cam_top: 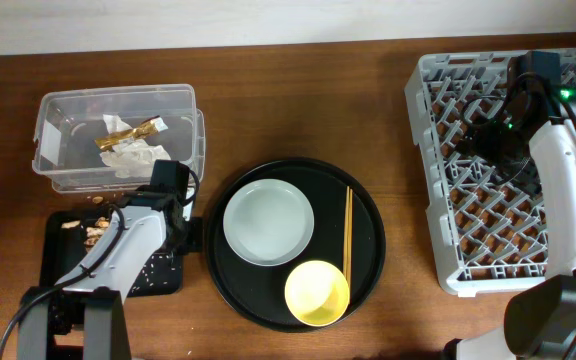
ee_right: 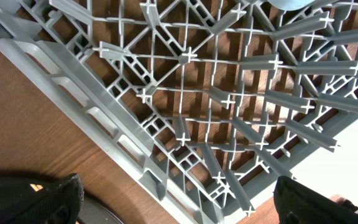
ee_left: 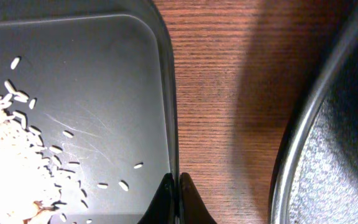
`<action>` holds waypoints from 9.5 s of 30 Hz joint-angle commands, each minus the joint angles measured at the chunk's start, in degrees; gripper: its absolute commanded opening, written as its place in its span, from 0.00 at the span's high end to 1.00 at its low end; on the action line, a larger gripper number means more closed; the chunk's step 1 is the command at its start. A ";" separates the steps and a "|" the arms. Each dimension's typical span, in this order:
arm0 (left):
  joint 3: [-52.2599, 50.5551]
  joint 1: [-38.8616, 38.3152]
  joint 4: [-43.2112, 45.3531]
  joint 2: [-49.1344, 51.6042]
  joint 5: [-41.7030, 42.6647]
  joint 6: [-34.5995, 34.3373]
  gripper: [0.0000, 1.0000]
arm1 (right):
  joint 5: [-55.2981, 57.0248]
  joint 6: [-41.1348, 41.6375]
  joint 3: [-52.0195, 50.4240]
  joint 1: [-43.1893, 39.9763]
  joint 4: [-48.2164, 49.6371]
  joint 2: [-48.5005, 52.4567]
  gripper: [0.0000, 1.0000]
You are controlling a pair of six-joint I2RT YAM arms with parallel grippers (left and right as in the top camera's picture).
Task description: Sort waste into correct bins and load items into the dishwasher rack
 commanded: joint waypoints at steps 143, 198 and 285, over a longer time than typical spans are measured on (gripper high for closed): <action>16.50 27.69 -8.52 -32.30 2.38 -8.33 0.01 | -13.99 -2.03 -38.12 31.91 40.22 5.86 0.96; 16.50 27.69 -8.52 -32.30 2.38 -8.33 0.01 | -32.17 -43.76 3.34 -5.53 26.08 14.80 0.89; 16.50 27.69 -8.52 -32.30 2.38 -8.33 0.01 | -12.39 -9.90 -23.39 37.64 30.36 16.37 0.83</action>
